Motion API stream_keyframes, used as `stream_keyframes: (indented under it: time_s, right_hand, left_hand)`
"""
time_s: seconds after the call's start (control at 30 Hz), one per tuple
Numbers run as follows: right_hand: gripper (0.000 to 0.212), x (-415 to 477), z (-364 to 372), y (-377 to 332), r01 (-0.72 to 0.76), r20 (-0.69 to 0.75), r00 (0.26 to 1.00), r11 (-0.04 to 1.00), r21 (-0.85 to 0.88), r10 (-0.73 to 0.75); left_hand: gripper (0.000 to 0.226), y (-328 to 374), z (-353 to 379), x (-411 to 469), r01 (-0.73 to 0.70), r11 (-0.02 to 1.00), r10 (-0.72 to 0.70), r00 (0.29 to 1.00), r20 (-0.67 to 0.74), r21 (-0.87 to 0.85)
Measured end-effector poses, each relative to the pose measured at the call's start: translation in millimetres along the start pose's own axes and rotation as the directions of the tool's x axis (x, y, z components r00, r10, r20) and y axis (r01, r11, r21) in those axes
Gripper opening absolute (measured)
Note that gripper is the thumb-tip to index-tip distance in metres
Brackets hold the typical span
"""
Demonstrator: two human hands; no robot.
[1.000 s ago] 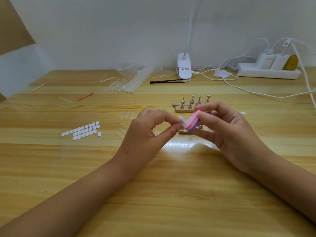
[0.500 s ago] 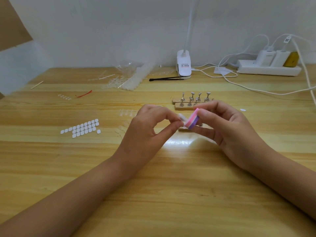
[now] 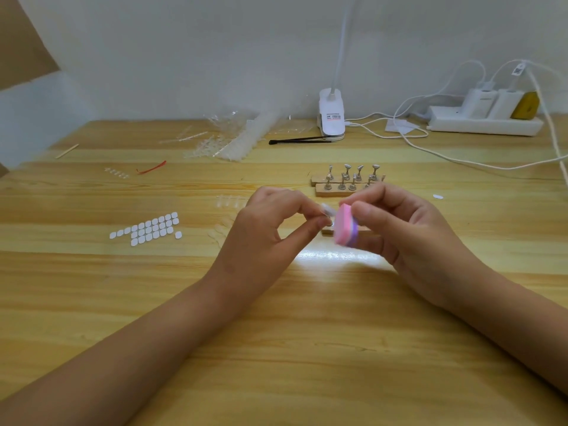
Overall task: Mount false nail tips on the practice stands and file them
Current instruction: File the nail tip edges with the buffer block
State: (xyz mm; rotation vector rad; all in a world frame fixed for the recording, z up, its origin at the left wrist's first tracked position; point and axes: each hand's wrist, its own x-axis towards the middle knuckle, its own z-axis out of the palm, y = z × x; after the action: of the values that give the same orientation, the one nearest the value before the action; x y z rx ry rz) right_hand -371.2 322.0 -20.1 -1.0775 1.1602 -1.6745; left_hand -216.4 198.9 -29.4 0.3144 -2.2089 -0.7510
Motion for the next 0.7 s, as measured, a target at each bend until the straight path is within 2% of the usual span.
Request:
stream_keyframes:
  time_s: [0.13,0.23,0.37,0.53,0.7]
  right_hand:
    - [0.008,2.4,-2.6,-1.2,-0.005,-0.094,0.996,0.999,0.05,0.01]
    - [0.008,1.2,-1.4,-1.0,-0.025,-0.068,0.997,0.998,0.055,0.028]
    - [0.025,0.2,2.3,-1.2,-0.075,-0.027,0.997,0.996,0.043,0.076]
    - [0.022,1.0,0.4,-0.2,-0.133,-0.021,0.991,0.991,0.03,0.134]
    - [0.021,3.5,-0.7,-2.8,-0.141,-0.035,0.989,0.988,0.063,0.143]
  left_hand:
    - [0.021,1.8,-0.1,0.8,0.009,1.0,-0.009,1.0,-0.027,-0.018]
    - [0.014,1.2,0.3,0.8,0.015,1.0,-0.016,0.999,-0.032,-0.023]
    - [0.01,1.2,-0.5,1.0,0.015,1.0,-0.015,0.999,-0.029,0.003]
    - [0.014,0.4,-0.6,1.0,0.04,0.999,-0.039,0.999,-0.016,0.025]
    - [0.017,1.1,-1.0,2.2,0.086,0.994,-0.088,0.996,-0.032,-0.063]
